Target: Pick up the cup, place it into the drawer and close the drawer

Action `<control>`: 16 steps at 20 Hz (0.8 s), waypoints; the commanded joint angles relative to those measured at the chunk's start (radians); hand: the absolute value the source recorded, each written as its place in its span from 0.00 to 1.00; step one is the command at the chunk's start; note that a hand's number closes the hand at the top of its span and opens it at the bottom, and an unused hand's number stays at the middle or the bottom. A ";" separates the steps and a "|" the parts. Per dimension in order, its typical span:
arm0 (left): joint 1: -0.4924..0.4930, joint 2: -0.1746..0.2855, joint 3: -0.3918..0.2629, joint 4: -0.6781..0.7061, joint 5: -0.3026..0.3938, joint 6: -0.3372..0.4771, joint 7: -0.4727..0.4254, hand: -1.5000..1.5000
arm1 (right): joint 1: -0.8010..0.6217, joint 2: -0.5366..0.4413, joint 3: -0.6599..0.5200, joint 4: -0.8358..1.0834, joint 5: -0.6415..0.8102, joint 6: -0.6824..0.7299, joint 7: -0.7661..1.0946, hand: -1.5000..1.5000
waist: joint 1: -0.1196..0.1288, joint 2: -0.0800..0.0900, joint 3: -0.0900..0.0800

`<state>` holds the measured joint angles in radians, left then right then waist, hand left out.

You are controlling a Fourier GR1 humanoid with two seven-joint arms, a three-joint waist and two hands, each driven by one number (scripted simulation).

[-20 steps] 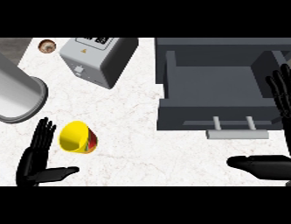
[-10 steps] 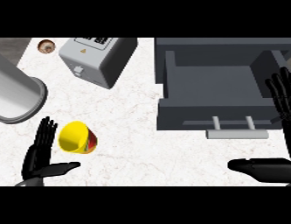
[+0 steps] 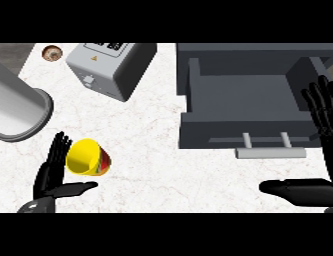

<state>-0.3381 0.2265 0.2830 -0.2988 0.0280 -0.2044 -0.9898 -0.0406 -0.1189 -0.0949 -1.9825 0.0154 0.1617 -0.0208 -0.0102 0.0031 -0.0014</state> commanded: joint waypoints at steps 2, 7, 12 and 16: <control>-0.042 -0.017 -0.002 0.036 0.001 -0.036 -0.068 0.00 | -0.067 -0.019 -0.027 0.049 -0.022 0.009 0.027 0.00 | 0.001 0.000 0.000; -0.067 -0.006 0.007 0.015 0.031 -0.103 -0.007 0.00 | -0.028 -0.018 -0.021 0.008 -0.026 0.017 0.042 0.00 | 0.004 -0.002 0.001; -0.072 -0.039 -0.008 0.069 0.008 -0.155 -0.107 0.00 | -0.041 -0.020 -0.027 0.046 -0.033 0.030 -0.009 0.00 | -0.014 0.007 -0.003; -0.051 -0.038 -0.018 0.033 0.017 -0.226 -0.117 0.00 | -0.003 0.019 0.002 0.014 -0.019 0.006 0.000 0.00 | -0.005 0.001 -0.001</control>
<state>-0.4035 0.1987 0.2746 -0.2612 0.0433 -0.2826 -0.9920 -0.0685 -0.1243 -0.1026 -1.9597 -0.0026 0.1772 -0.0049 -0.0154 0.0053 -0.0026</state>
